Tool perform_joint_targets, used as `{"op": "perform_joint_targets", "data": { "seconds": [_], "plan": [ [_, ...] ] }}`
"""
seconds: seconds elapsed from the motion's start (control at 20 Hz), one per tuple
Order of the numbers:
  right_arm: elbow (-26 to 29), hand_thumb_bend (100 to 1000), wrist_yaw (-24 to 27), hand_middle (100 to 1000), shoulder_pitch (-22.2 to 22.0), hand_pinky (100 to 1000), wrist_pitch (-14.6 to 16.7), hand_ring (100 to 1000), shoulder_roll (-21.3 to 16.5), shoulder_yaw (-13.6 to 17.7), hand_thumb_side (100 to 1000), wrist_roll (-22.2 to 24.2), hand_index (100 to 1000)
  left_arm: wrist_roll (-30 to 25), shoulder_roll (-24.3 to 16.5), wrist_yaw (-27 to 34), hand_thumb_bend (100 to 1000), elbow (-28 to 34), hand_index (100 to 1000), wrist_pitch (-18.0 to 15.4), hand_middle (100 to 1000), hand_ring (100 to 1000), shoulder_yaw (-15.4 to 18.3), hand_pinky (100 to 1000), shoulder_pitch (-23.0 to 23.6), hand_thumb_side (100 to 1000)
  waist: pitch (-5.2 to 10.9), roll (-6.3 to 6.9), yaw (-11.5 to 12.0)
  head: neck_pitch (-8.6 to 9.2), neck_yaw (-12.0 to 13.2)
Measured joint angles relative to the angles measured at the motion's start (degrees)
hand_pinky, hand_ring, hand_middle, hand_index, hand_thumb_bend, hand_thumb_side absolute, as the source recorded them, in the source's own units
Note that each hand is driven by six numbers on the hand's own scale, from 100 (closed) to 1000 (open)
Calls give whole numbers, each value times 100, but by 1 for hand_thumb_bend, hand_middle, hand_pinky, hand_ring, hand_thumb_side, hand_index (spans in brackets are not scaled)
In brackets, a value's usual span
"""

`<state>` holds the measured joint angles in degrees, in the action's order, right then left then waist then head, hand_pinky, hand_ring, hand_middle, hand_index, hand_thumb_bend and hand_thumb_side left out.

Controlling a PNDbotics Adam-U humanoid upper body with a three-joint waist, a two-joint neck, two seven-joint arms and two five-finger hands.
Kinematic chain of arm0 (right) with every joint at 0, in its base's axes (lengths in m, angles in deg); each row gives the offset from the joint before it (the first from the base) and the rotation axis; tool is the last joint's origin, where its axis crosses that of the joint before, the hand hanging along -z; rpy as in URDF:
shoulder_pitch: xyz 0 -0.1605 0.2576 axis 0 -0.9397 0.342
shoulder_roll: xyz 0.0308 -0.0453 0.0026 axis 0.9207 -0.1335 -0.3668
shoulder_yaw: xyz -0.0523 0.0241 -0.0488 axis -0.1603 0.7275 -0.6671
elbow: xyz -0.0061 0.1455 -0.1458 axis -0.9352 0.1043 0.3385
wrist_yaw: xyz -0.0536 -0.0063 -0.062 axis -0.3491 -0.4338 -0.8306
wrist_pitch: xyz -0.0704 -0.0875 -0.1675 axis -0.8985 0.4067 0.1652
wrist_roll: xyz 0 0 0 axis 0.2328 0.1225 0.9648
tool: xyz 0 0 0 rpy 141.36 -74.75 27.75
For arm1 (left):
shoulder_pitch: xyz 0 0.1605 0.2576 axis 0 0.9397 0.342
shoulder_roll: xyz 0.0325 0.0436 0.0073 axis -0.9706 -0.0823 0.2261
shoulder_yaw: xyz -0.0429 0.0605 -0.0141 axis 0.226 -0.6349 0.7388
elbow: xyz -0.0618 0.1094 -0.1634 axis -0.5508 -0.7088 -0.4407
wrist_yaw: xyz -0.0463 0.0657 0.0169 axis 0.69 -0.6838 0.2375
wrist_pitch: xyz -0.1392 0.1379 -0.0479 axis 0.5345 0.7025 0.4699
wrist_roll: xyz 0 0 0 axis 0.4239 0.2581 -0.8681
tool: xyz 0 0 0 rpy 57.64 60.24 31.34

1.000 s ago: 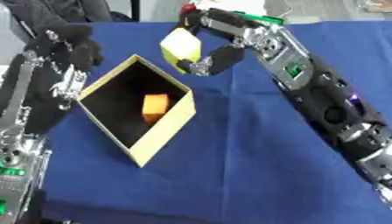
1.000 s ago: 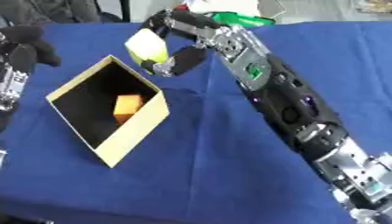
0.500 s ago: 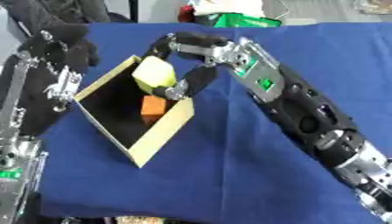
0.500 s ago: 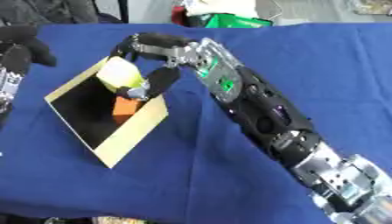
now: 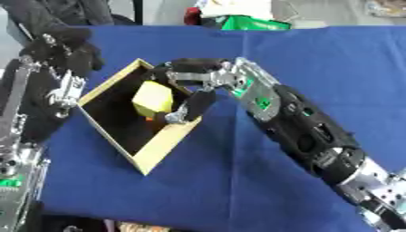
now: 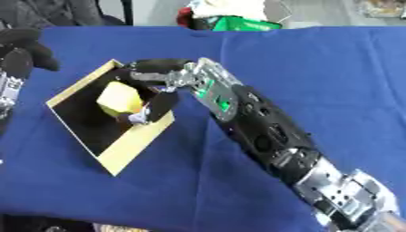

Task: Pick up objects on the table and place them in the box.

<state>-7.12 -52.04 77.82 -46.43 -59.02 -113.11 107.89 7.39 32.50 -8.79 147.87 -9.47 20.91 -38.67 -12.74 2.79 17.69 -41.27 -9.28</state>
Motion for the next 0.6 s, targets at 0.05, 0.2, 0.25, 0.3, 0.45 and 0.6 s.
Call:
{"op": "perform_joint_targets", "data": {
  "seconds": [0.05, 0.2, 0.25, 0.3, 0.45, 0.6],
  "plan": [
    [-2, 343, -62, 897, -3, 832, 5, 923, 0, 11, 513, -70, 998, 0, 0, 0, 281, 0, 756, 0, 556, 580, 0, 615, 0, 594, -1, 1, -1, 0, 0],
    [-2, 356, -209, 907, -3, 834, -6, 926, 0, 32, 513, -291, 1000, 0, 0, 0, 281, 0, 756, 0, 555, 580, 0, 615, -1, 594, -1, 1, -3, 1, 1],
    [-2, 353, -250, 905, -3, 833, -22, 926, -2, 51, 510, -368, 998, 0, 0, 0, 282, 0, 756, 0, 555, 580, 0, 614, -1, 593, -1, 1, -3, 1, 1],
    [-2, 349, -281, 904, -4, 832, -45, 925, -6, 68, 509, -450, 997, 0, 0, 0, 283, 0, 756, 0, 555, 580, 0, 614, -1, 592, -1, 1, -4, 1, 2],
    [11, 313, -282, 886, -4, 822, -144, 921, -44, 147, 514, -735, 989, 0, 0, 0, 282, 0, 756, 0, 555, 580, 0, 614, -1, 591, 2, 1, -50, 1, 9],
    [125, 262, -44, 863, -3, 810, -319, 917, -165, 258, 509, -1045, 978, 3, -1, -2, 283, 1, 756, 1, 555, 580, 2, 614, 4, 592, 24, 1, -127, 0, 57]
  ]
}}
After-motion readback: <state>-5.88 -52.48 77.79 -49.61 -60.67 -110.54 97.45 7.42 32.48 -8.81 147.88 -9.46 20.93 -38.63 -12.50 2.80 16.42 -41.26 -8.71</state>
